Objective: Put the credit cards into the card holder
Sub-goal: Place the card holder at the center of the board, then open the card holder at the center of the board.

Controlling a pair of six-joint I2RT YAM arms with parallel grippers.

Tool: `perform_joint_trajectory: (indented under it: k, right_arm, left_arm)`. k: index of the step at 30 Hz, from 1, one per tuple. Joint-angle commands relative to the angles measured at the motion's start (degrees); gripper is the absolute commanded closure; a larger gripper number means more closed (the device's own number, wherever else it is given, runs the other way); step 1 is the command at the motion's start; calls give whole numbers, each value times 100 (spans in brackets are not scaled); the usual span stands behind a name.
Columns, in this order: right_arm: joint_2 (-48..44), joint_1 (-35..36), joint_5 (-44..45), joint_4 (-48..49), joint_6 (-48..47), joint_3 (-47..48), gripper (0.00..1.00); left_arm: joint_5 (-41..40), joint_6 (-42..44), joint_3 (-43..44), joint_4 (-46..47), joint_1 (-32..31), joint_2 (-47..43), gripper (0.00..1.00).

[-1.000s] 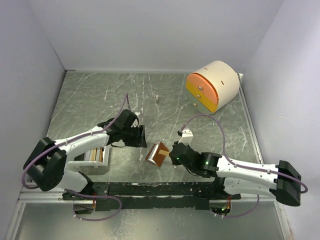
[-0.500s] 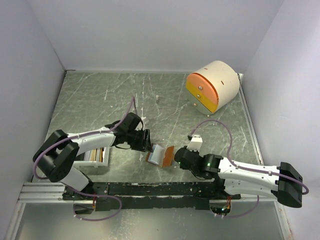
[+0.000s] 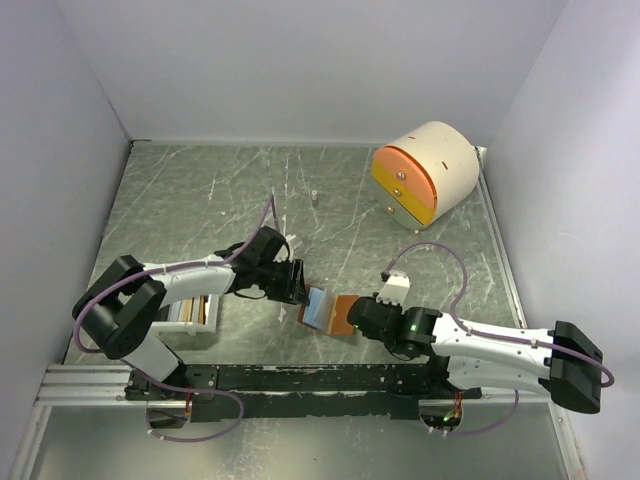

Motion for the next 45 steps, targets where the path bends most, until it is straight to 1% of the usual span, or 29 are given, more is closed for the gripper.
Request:
perform_joint_trajectory:
  k: [1,6,9,10,11,12,13,15,16,18,20,22,24,27,31,34,37,42,45]
  right_arm:
    - [-131,-22,202,167,-3,-30,100]
    - [-43,-17,92,354,-97,-58,100]
    - [-29,-22,27,474,-197,-42,100]
    - [-11,-24,1,482,-252,-26,100]
    - [-5,-21,-24,470,-307,34,96]
    - [3,-29,-44,408,-359,108,87]
    - [-2,-22,-73,334,-388,206,79]
    - [-19,-25,-130,184,-469,436,68]
    - [-36,-29,-171,128,-521,559,64]
    - [-59,-21,-225,-10,-659,845,58]
    - [-66,-21,-231,-109,-771,1152,55]
    - [-74,-21,-334,81,-1009,1363,54]
    - [-11,-19,-582,480,-1216,1437,54]
    - [316,-21,-800,969,-1267,1534,54]
    - [965,-24,-651,1197,-1011,1653,53]
    - [1448,-28,-670,1409,-1016,1642,53]
    - [1836,-62,-684,1363,-978,1707,53]
    - [1905,-82,-958,1588,-1030,1666,53]
    - [1917,-98,-787,1429,-927,1599,54]
  left_arm:
    - [412,-110,-135,573,-40,52,42]
    - [633,-245,-222,888,-40,181,43]
    - [644,-266,-219,912,-42,268,47]
    - [659,-274,-213,902,-41,283,52]
    - [662,-288,-216,898,-41,280,60]
    - [658,-307,-211,876,-39,266,70]
    - [642,-324,-213,850,-53,242,78]
    - [602,-349,-198,789,-43,172,89]
    - [593,-365,-199,761,-47,126,93]
    - [599,-407,-176,713,-54,72,93]
    - [596,-452,-147,646,-69,12,93]
    - [500,-491,-125,536,-104,-39,93]
    - [383,-518,-119,435,-139,-102,93]
    - [247,-555,-148,302,-193,-227,93]
    - [186,-665,-261,264,-236,-431,93]
    - [182,-721,-323,310,-249,-549,93]
    - [143,-747,-358,298,-244,-609,93]
    - [148,-728,-369,301,-249,-619,93]
    - [107,-738,-395,287,-250,-628,93]
